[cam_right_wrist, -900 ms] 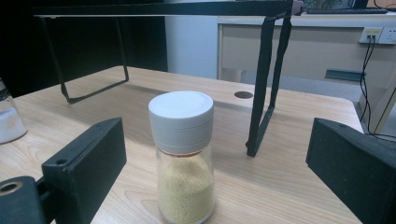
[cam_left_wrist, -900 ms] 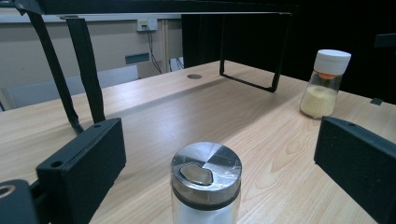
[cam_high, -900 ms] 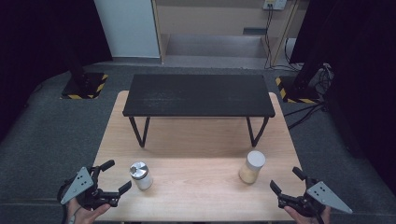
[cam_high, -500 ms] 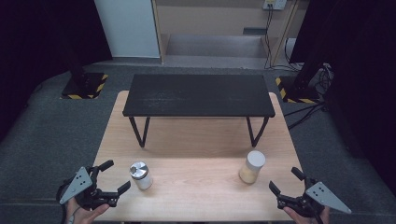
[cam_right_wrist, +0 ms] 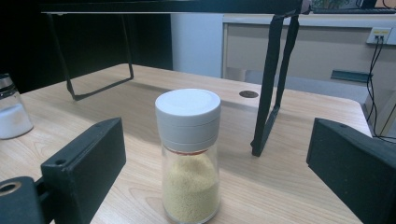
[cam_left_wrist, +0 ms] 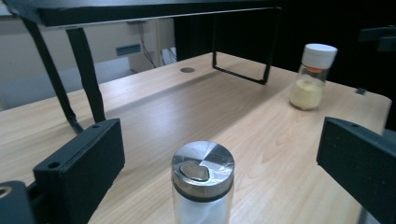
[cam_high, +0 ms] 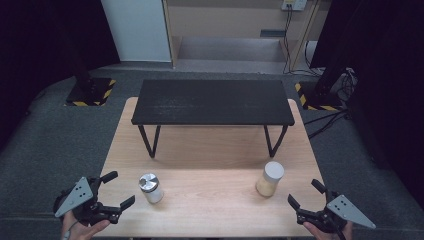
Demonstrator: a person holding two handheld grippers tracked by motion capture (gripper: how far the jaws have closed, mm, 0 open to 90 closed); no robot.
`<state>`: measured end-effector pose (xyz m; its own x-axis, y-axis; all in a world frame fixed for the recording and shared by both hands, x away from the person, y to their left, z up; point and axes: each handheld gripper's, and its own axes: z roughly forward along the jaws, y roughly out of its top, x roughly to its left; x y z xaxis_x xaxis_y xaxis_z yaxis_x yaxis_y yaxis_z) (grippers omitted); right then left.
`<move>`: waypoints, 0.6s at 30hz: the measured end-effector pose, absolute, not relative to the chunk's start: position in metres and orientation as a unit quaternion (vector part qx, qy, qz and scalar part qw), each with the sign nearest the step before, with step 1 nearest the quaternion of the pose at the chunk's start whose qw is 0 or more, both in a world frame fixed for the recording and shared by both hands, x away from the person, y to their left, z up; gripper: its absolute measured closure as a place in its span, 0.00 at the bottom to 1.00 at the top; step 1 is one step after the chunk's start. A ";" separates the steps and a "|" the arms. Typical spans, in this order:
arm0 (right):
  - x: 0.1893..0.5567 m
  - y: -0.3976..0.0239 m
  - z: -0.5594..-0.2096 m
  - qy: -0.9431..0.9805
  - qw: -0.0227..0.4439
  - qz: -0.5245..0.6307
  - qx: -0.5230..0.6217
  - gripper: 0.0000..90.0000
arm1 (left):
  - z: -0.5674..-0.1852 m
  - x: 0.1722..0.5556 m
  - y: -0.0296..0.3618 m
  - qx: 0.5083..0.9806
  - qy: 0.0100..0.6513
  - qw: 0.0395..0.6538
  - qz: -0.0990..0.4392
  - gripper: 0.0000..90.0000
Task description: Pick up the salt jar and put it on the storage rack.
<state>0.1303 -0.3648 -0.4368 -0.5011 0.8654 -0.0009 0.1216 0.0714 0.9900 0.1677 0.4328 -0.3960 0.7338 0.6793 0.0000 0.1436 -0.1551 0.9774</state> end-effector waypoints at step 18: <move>0.130 -0.365 -0.437 0.653 0.328 0.568 0.378 0.05 | -0.349 0.183 0.457 0.757 0.256 0.565 0.207 0.00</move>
